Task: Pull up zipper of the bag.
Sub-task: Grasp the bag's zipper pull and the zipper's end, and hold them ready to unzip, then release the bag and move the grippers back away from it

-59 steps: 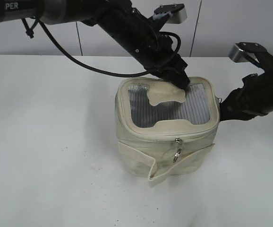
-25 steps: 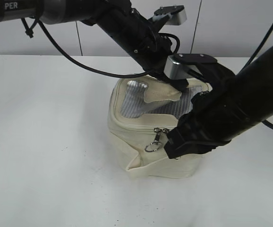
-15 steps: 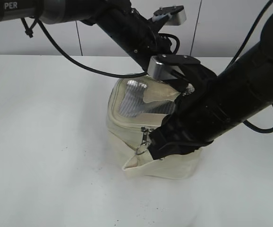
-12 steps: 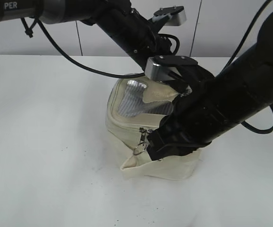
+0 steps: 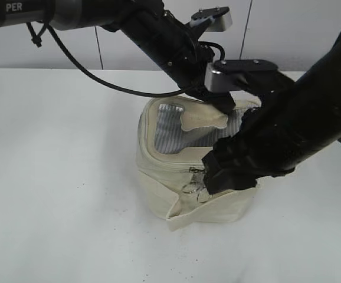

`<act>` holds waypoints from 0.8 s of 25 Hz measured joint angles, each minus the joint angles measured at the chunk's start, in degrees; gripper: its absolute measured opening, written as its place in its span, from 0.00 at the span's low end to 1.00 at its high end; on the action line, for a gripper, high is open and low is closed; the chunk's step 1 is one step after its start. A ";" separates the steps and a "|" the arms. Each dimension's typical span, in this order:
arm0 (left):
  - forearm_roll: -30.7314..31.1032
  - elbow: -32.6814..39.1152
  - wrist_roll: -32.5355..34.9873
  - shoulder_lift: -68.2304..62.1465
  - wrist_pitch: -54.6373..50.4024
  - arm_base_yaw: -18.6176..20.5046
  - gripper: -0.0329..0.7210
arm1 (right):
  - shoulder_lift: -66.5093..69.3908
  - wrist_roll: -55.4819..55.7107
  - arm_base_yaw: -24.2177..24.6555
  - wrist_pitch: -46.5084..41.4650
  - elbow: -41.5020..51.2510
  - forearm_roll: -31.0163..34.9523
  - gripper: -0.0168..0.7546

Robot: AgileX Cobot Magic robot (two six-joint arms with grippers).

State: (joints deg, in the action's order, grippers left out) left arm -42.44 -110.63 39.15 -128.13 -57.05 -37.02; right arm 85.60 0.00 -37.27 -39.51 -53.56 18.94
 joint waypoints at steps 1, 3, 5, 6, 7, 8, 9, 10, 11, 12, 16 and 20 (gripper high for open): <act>0.00 0.00 0.00 0.00 -0.05 0.00 0.12 | -1.01 1.14 0.00 -0.54 0.00 -1.22 0.52; 0.00 0.00 0.00 0.00 -0.11 0.00 0.18 | -2.85 2.21 0.54 -0.98 0.00 -2.33 0.67; 0.03 -0.14 -0.22 0.21 -0.27 0.02 0.27 | -4.51 2.48 1.62 -1.18 -0.04 -3.54 0.75; 0.51 -0.18 -0.33 0.47 -0.40 0.02 0.32 | -5.02 2.61 2.73 -1.18 -0.06 -4.37 0.77; 1.55 -0.25 -0.39 0.96 -0.42 0.02 0.38 | -5.47 2.66 4.18 -1.63 -0.20 -5.02 0.78; 3.04 -0.25 -0.45 1.59 -0.71 0.02 0.41 | -5.79 2.66 5.94 -2.28 -0.25 -5.80 0.79; 4.43 -0.25 -0.56 2.53 -1.06 0.02 0.43 | -5.91 2.66 7.57 -3.09 -0.30 -6.60 0.79; 6.29 -0.25 -0.62 3.40 -1.20 0.02 0.45 | -6.02 2.32 9.77 -4.21 -0.28 -7.31 0.79; 8.10 -0.25 -0.74 4.58 -1.45 0.02 0.46 | -6.09 1.74 11.98 -5.56 -0.36 -7.70 0.79; 10.13 -0.25 -1.34 5.81 -1.69 0.07 0.46 | -6.30 1.12 13.81 -6.94 -0.36 -8.09 0.78; 19.05 -0.33 -7.52 10.39 -4.83 0.53 0.47 | -8.01 -0.30 20.77 -11.92 -0.36 -10.34 0.77; 28.05 -0.33 -12.53 14.64 -11.42 1.10 0.47 | -11.30 -0.35 24.11 -17.88 -0.36 -13.21 0.77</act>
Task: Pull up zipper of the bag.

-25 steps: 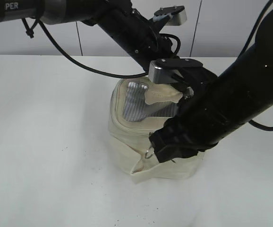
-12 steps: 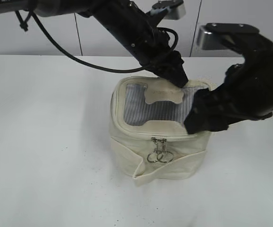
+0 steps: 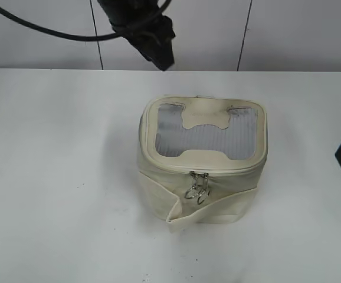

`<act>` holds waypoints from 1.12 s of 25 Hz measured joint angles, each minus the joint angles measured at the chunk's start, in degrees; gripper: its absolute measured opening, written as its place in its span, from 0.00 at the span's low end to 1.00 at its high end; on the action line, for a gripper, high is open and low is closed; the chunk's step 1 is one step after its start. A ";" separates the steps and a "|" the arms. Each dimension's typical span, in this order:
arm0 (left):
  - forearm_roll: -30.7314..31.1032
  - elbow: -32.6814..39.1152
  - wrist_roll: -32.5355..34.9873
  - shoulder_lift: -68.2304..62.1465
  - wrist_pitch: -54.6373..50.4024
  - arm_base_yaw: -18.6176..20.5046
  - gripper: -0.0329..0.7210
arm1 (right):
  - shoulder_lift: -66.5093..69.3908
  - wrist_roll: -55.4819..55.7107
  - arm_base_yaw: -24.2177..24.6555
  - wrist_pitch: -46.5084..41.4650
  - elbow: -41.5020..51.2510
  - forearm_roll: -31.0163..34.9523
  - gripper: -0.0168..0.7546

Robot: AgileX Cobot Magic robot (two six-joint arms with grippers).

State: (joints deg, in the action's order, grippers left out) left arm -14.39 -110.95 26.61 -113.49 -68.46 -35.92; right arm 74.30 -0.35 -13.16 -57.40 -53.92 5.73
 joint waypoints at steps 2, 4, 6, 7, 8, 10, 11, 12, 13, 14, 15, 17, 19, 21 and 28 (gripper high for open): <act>4.18 0.00 -3.51 2.36 -0.94 -0.02 0.47 | -2.93 0.00 0.32 -2.23 0.00 -0.43 0.77; 8.70 0.00 -7.87 5.12 -1.08 -0.02 0.47 | -6.32 0.00 0.31 -3.83 0.65 -0.06 0.77; 13.13 0.00 -12.31 8.50 -1.21 -0.02 0.47 | -10.31 0.00 0.31 -6.21 1.40 0.22 0.77; 14.39 0.21 -13.74 10.29 -1.21 -0.02 0.47 | -12.11 0.00 0.31 -7.03 1.91 0.28 0.77; 15.08 0.70 -15.11 11.91 -1.21 -0.02 0.47 | -14.36 0.00 0.31 -7.89 2.49 0.34 0.77; 16.19 3.09 -16.64 16.33 -1.13 0.03 0.47 | -19.29 -0.08 0.31 -8.90 3.77 0.40 0.76; 16.33 4.65 -17.20 18.43 -1.13 0.03 0.47 | -21.49 -0.08 0.31 -9.10 4.61 0.53 0.76; 16.40 6.95 -17.81 21.04 -1.05 0.03 0.47 | -24.07 -0.08 0.31 -9.23 5.56 0.64 0.76; 16.47 9.74 -18.32 23.88 -1.10 0.03 0.47 | -26.67 -0.08 0.31 -9.30 6.43 0.70 0.76; 16.47 12.94 -18.82 26.79 -1.03 0.03 0.47 | -29.82 -0.08 0.31 -9.35 7.59 0.74 0.76; 16.41 15.88 -19.04 29.33 -1.09 0.03 0.47 | -32.27 -0.08 0.31 -9.43 8.76 0.81 0.76; 15.73 23.61 -19.50 35.58 -1.09 0.03 0.47 | -36.85 -0.08 0.31 -9.43 11.17 0.81 0.76; 14.39 31.30 -20.24 41.66 -1.15 0.03 0.47 | -42.49 -0.08 0.31 -9.43 13.77 0.81 0.76; 14.03 40.00 -21.10 48.78 -1.23 0.03 0.47 | -47.65 -0.08 0.31 -9.43 16.11 0.81 0.76; 11.78 65.99 -21.69 76.24 1.49 0.03 0.47 | -63.16 -0.08 0.31 -9.28 21.96 0.76 0.76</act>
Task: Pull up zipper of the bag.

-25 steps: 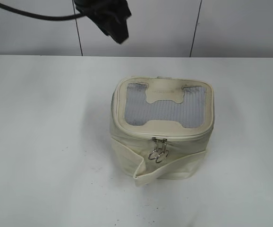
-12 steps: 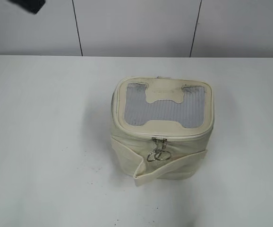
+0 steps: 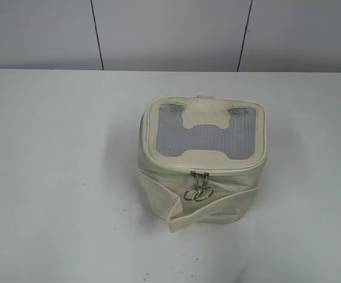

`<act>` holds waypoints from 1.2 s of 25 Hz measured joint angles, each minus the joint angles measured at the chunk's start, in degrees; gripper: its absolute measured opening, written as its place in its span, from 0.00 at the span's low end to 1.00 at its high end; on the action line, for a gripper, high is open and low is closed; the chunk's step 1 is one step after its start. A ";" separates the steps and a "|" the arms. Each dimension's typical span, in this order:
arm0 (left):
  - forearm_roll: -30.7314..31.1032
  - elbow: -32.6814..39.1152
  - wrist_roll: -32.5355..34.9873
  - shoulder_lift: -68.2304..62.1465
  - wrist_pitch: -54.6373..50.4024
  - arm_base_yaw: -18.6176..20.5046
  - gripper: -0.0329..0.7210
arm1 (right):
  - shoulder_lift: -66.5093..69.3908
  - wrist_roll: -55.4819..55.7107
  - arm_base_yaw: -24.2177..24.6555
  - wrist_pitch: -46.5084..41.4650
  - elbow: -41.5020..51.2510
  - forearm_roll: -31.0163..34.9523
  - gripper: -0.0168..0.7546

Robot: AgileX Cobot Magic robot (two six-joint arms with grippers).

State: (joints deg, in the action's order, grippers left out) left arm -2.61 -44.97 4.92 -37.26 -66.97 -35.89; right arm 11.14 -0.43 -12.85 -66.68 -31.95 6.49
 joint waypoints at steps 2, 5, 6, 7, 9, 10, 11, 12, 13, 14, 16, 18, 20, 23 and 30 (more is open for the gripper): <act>0.25 5.36 0.00 6.80 0.72 0.00 0.47 | -2.65 0.00 0.00 0.98 1.05 0.05 0.76; 0.45 11.30 0.00 17.01 0.92 0.00 0.47 | -4.28 0.00 0.00 4.55 2.20 -0.01 0.76; 0.45 12.03 0.00 20.30 0.99 0.00 0.47 | -4.35 0.00 0.00 5.63 2.57 0.05 0.76; 0.52 12.23 0.00 23.32 1.69 0.00 0.47 | -4.35 0.00 0.00 5.88 2.93 0.05 0.76; 0.52 12.30 0.00 27.92 3.11 0.00 0.47 | -4.35 0.00 0.00 5.92 3.26 -0.01 0.76; 0.52 12.45 0.00 29.87 3.55 0.00 0.47 | -4.35 0.00 0.00 5.92 3.29 -0.01 0.76; 0.54 12.94 -0.06 31.45 4.15 0.00 0.47 | -4.35 0.00 0.00 5.98 3.29 -0.01 0.76; 0.59 13.45 -0.31 32.47 4.59 0.00 0.47 | -4.35 0.00 0.00 6.04 3.29 0.04 0.76; 0.54 13.83 -0.58 33.17 5.02 0.00 0.47 | -4.35 0.00 0.00 6.04 3.29 0.04 0.76; 0.48 14.05 -0.71 33.52 5.27 0.00 0.47 | -4.35 0.00 0.00 6.04 3.29 0.04 0.76; 0.46 14.29 -0.90 33.58 5.58 0.00 0.47 | -4.35 0.00 0.00 6.04 3.29 0.00 0.76; 0.46 14.29 -0.97 33.58 5.64 0.00 0.47 | -4.35 0.00 0.00 6.10 3.29 0.00 0.76; 0.40 14.29 -1.03 33.58 5.64 0.00 0.47 | -4.35 0.00 0.00 6.10 3.29 0.00 0.76; 0.22 14.29 -1.08 33.58 5.64 0.00 0.47 | -4.35 0.00 0.00 6.10 3.29 0.00 0.76; 0.22 14.29 -1.08 33.58 5.64 0.00 0.47 | -4.35 0.00 0.00 6.10 3.29 0.00 0.76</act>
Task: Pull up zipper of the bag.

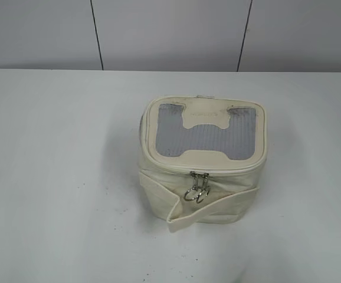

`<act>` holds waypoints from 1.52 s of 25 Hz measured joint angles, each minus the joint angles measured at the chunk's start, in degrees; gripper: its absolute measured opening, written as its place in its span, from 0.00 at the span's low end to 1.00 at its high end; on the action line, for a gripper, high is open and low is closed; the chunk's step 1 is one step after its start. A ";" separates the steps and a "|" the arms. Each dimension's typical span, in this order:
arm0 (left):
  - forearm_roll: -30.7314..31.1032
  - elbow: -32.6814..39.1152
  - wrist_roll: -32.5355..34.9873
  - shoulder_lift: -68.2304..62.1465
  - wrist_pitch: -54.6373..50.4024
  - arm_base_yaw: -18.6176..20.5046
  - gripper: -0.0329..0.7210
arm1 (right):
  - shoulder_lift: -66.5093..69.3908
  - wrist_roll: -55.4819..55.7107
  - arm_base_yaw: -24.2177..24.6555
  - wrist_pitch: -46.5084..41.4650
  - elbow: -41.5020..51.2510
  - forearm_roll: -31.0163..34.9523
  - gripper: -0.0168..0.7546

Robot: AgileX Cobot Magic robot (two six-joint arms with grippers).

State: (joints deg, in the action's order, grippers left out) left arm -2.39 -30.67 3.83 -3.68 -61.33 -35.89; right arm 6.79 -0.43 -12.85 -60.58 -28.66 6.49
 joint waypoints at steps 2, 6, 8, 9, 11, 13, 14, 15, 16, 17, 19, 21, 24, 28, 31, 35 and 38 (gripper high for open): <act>0.00 0.00 0.00 0.00 0.00 0.00 0.46 | 0.00 0.00 0.43 0.04 0.00 0.00 0.76; -0.05 0.00 0.00 0.00 0.00 1.40 0.44 | 0.00 0.00 4.89 0.04 0.00 0.00 0.76; -0.10 0.00 0.00 0.00 0.00 5.02 0.44 | 0.00 0.00 7.50 0.04 0.00 0.00 0.76; -0.10 0.00 0.00 0.00 0.00 7.84 0.44 | 0.00 0.00 8.86 0.04 0.00 0.00 0.76; -0.10 0.00 0.00 0.00 0.00 14.08 0.44 | 0.00 0.00 11.42 0.04 0.00 0.00 0.76; -0.10 0.00 0.00 0.00 0.00 21.53 0.44 | 0.00 0.00 13.78 0.04 0.00 0.00 0.76; -0.10 0.00 0.00 0.00 0.00 24.51 0.44 | -0.06 0.00 14.44 0.04 0.00 0.00 0.76; -0.10 0.00 0.00 0.00 0.00 27.67 0.44 | -0.27 0.00 14.89 0.04 0.00 0.00 0.76; -0.10 0.00 0.00 0.00 0.00 30.19 0.44 | -0.85 0.00 15.08 0.04 0.00 0.00 0.76; -0.10 0.00 0.00 0.00 0.05 32.03 0.44 | -1.79 0.00 15.12 0.04 0.00 0.00 0.76; -0.10 0.00 0.00 0.00 0.05 33.62 0.44 | -4.15 0.00 15.12 0.04 0.00 0.00 0.76; -0.10 0.00 0.00 0.00 0.11 33.90 0.44 | -6.65 0.00 15.14 0.05 0.00 0.00 0.76; -0.15 0.00 0.00 0.25 0.17 33.95 0.44 | -7.23 0.00 15.14 0.13 0.00 0.05 0.76; -0.15 0.00 0.00 3.51 0.33 33.95 0.43 | -7.27 0.00 15.14 0.24 0.11 0.05 0.76; -0.15 0.00 0.00 4.00 0.30 33.95 0.41 | -7.27 0.00 15.14 0.24 0.25 0.17 0.76; -0.15 0.00 0.00 4.05 0.30 34.02 0.40 | -7.27 0.00 15.14 0.24 0.25 0.22 0.76; -0.15 0.00 0.00 4.05 0.30 34.02 0.38 | -7.27 0.00 15.14 0.24 0.25 0.22 0.76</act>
State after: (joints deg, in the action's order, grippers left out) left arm -2.54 -30.67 3.83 0.37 -61.03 -1.88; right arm -0.48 -0.43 2.29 -60.34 -28.40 6.71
